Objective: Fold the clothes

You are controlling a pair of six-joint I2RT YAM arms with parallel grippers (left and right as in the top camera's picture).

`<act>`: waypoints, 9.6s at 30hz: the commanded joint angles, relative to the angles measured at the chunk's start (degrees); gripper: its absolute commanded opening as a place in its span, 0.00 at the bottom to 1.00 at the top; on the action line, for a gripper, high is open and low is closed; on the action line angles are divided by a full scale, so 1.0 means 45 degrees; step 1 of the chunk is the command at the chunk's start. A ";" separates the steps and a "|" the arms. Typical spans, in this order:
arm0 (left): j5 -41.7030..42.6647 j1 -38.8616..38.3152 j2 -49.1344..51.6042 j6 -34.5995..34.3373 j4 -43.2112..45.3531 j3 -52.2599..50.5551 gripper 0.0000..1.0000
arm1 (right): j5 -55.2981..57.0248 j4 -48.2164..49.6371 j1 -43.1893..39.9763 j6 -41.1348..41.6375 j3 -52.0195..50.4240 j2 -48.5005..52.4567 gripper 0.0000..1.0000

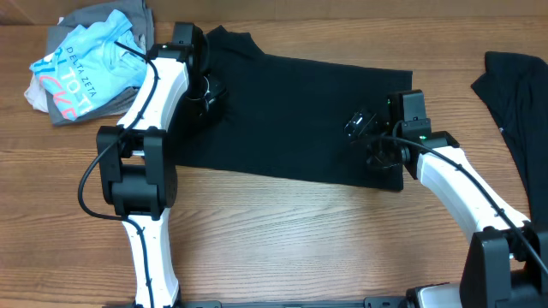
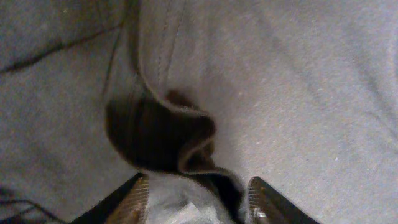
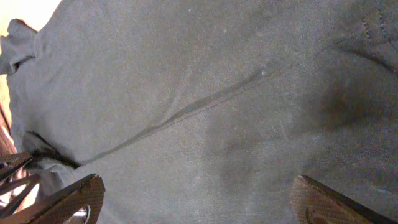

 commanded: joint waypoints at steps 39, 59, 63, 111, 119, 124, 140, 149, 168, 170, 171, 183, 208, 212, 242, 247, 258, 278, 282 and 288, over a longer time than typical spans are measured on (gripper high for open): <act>0.0743 0.0185 -0.1938 0.3070 0.0928 0.0646 1.00 | 0.0350 -0.0073 0.0063 0.0005 -0.0068 0.0136 1.00; -0.1486 0.0233 -0.3531 0.5513 -0.4643 -0.2254 0.04 | 0.2331 -0.3385 0.0058 0.1059 -0.0078 0.0136 0.04; -0.1491 0.0233 -0.3521 0.5610 -0.3283 -0.3881 0.04 | 0.3079 -0.3589 0.0034 0.0476 -0.0078 0.0136 0.04; -0.1287 0.1321 -0.3492 0.5600 -0.1409 -0.9632 0.04 | 0.3215 -0.6091 0.0024 0.0617 -0.0078 0.2467 0.04; -0.0233 0.1307 -0.3492 0.6368 -0.2890 -0.9636 0.04 | 0.2963 -0.6722 -0.0257 0.0729 -0.0073 0.2467 0.04; -0.0199 0.1307 -0.3497 0.6373 -0.3531 -0.9636 0.04 | 0.2827 -0.7150 -0.0913 0.0680 -0.0073 0.2463 0.04; 0.0233 0.1282 -0.7864 0.6212 -0.2424 -0.9437 0.04 | 0.2633 -0.6878 -0.2540 -0.0398 -0.0073 0.2463 0.04; -0.2113 0.1297 -0.9131 0.6033 0.1729 -0.9432 0.04 | 0.2390 -0.6698 -0.2540 -0.0597 -0.0073 0.2463 0.04; -0.4677 0.1647 -0.5149 0.6173 0.5668 -0.9432 0.04 | 0.2399 -0.7218 -0.2535 -0.0767 -0.0073 0.2463 0.04; -0.4619 0.1797 -0.4828 0.6164 0.5600 -0.9432 0.04 | 0.2399 -0.7266 -0.2535 -0.0767 -0.0073 0.2463 0.04; -0.4614 0.1855 -0.4673 0.6120 0.5547 -0.9432 0.04 | 0.2399 -0.7295 -0.2535 -0.0772 -0.0073 0.2463 0.04; -0.2963 0.2147 -0.3706 0.5707 0.3653 -0.9432 0.04 | 0.2035 -0.7504 -0.2535 -0.0763 -0.0073 0.2463 0.04; -0.2895 0.2147 -0.3711 0.4639 -0.1617 -0.9437 0.04 | 0.1870 -0.6659 -0.2540 -0.1564 0.0563 -0.1583 0.04; -0.2895 0.2147 -0.3711 0.4639 -0.1477 -0.9437 0.04 | 0.1880 -0.5479 -0.2540 -0.1739 0.0617 -0.1753 0.04; -0.1972 0.2142 -0.3706 0.4653 -0.1399 -0.9442 0.04 | 0.1933 -0.3910 -0.2540 -0.2249 0.0092 0.2584 0.04; -0.1341 0.2098 -0.3706 0.4702 -0.1705 -0.9510 0.04 | 0.1875 -0.4303 -0.2540 -0.1899 -0.0272 0.2584 0.04; -0.1175 0.1987 -0.3711 0.4687 -0.1821 -1.1200 0.04 | 0.1870 -0.7014 -0.2540 0.0257 -0.0325 0.2584 0.04; -0.0981 0.2040 -0.7174 0.4843 -0.3939 -1.1628 0.04 | 0.2841 -0.9413 -0.5809 -0.0024 -0.0287 0.0097 0.04; -0.0947 0.2035 -0.8252 0.4682 -0.4070 -1.1628 0.04 | 0.2817 -0.9622 -0.6785 -0.0680 -0.0287 -0.0384 0.04; -0.0947 0.2035 -0.8743 0.4639 -0.4095 -1.1623 0.04 | 0.1491 -0.8728 -0.6436 -0.2555 -0.0287 -0.1530 0.04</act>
